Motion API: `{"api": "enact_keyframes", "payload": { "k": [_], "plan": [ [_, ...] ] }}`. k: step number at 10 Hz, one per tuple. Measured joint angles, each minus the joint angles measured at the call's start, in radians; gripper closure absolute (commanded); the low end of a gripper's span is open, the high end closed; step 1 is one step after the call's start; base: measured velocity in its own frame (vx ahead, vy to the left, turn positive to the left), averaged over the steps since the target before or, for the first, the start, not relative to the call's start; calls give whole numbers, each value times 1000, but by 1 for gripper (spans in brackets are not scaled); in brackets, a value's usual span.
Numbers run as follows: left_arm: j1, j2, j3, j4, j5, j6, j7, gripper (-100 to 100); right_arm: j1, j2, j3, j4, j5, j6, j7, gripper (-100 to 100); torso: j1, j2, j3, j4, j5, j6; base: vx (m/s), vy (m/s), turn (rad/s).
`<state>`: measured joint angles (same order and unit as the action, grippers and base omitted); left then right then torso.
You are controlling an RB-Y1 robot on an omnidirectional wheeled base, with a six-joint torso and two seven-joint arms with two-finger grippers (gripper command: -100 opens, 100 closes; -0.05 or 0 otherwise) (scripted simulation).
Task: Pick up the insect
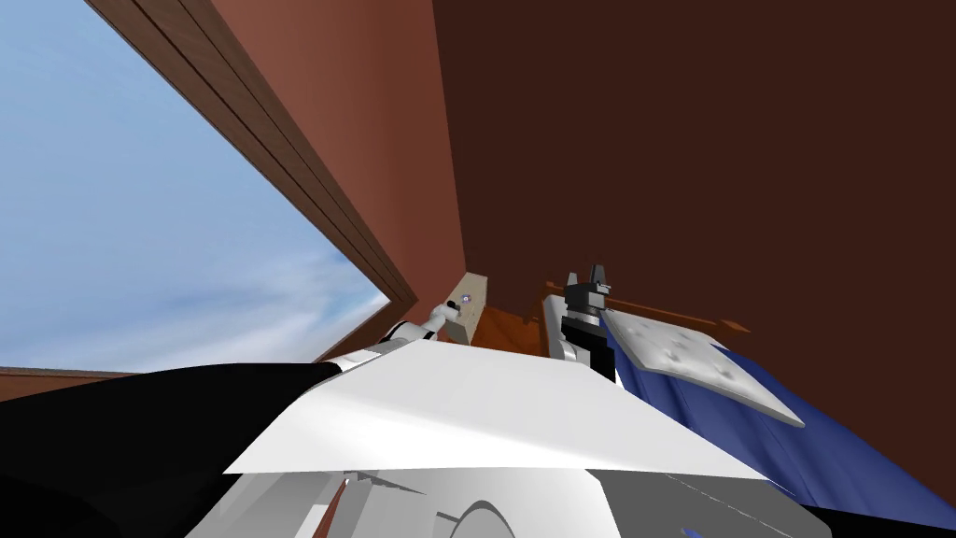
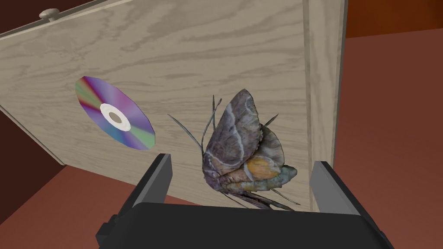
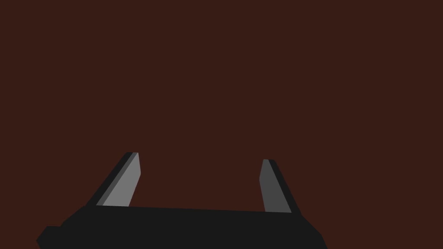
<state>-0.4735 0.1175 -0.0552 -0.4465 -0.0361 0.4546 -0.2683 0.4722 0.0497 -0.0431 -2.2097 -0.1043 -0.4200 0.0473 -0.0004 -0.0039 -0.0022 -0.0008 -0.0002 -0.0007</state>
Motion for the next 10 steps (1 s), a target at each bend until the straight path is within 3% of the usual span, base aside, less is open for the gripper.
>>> {"api": "enact_keyframes", "payload": {
  "k": [2, 3, 7, 8, 9, 10],
  "plan": [
    [-12, 0, 0, 53, -3, -36, 7, -100, 0, 0, 0, 0, 0, 0, 0, 0, 0, 1, 0, 0, 0, 0, 27, 0, -9],
    [-11, 0, 0, 55, -4, -40, 8, 100, 0, 0, 0, 0, 0, 0, 0, 0, 0, 3, 2, 1, 0, 0, 0, 0, 0],
    [-12, 0, 0, 54, -4, -42, 7, 100, 0, 0, 0, 0, 0, 0, 0, 0, 0, 3, 1, 0, 0, 0, 0, 0, 0],
    [-13, 0, 0, 53, -4, -42, 7, 0, 0, 0, 0, 0, 0, 0, 0, 0, 0, 3, 1, 0, 0, 0, 0, 0, 0],
    [-13, 0, 0, 53, -4, -42, 7, 100, 0, 0, 0, 0, 0, 0, 0, 0, 0, 3, 1, 0, 0, 0, -44, 3, 29],
    [-27, -1, 1, 63, -4, -38, 8, 100, 0, 0, 0, 0, 0, 0, 0, 0, 0, 5, 2, 0, 0, 0, -67, -2, 19]
  ]
}}
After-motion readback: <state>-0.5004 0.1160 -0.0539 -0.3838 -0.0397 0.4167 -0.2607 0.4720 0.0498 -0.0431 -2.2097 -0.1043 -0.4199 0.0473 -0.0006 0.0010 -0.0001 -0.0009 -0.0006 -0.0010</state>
